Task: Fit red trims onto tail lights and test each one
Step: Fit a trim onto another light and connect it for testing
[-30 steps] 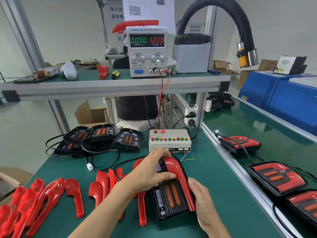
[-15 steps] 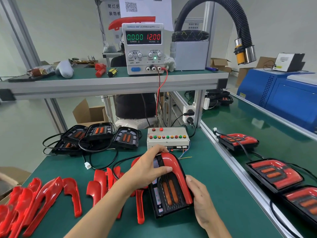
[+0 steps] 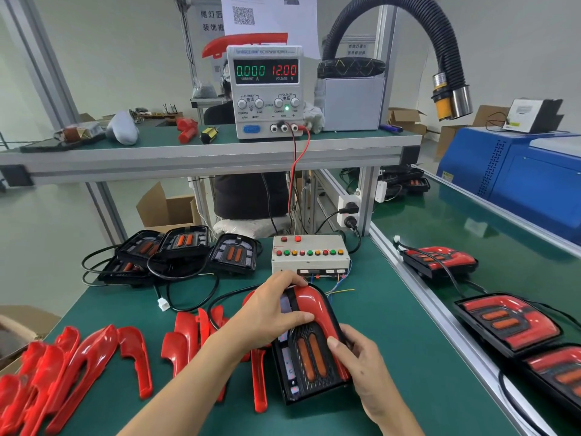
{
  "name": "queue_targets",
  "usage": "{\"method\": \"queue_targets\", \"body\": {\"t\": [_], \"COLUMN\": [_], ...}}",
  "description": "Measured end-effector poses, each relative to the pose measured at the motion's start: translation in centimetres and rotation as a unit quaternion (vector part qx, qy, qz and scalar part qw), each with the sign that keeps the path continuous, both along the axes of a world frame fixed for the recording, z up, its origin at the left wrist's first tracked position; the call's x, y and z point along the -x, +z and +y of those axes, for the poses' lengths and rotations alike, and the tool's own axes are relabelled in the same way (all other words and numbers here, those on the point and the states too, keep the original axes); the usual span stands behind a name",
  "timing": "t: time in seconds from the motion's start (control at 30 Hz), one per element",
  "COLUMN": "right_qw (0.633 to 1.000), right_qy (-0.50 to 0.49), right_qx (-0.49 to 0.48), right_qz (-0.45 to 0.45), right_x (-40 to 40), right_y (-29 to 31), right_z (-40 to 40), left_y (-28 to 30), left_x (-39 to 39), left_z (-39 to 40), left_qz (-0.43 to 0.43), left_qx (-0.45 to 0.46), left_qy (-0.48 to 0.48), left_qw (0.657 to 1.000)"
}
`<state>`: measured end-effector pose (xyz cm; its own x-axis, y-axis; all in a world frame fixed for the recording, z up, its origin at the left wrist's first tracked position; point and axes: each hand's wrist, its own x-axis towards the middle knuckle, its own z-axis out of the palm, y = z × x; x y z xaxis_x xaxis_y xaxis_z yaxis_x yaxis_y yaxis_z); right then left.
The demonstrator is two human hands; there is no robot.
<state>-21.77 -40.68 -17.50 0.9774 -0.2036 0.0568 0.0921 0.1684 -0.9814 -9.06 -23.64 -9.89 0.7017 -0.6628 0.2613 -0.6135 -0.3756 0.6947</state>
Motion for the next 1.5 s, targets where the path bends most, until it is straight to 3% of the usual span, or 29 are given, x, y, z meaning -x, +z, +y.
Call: {"method": "queue_targets", "body": {"t": [0.2, 0.47, 0.63, 0.77, 0.87, 1.2, 1.5], "right_qw": [1.0, 0.998, 0.995, 0.992, 0.989, 0.97, 0.977], "right_qy": [-0.01, -0.02, -0.017, -0.014, -0.017, -0.048, -0.144], "right_qx": [0.005, 0.061, 0.099, 0.123, 0.142, 0.236, 0.151], "right_qz": [-0.004, -0.012, -0.019, -0.019, -0.026, -0.018, -0.042], "right_x": [0.0, -0.2, -0.1, 0.0, 0.0, 0.2, -0.7], "right_y": [-0.3, -0.5, -0.3, -0.2, -0.2, -0.3, 1.6], "right_z": [0.0, 0.3, 0.4, 0.4, 0.4, 0.8, 1.5], "left_y": [0.5, 0.7, 1.8, 2.4, 2.5, 2.5, 3.1], "left_x": [0.1, -0.3, -1.4, -1.5, -1.0, 0.0, 1.3], "left_z": [-0.3, 0.4, 0.6, 0.5, 0.4, 0.4, -0.6], "left_qz": [-0.007, 0.09, 0.242, 0.313, 0.358, 0.329, 0.293], "left_qx": [-0.008, 0.058, 0.065, 0.055, 0.101, 0.123, 0.089], "left_qy": [0.002, 0.032, 0.032, -0.013, -0.015, 0.014, 0.004], "left_qw": [1.0, 0.994, 0.968, 0.948, 0.928, 0.936, 0.952]}}
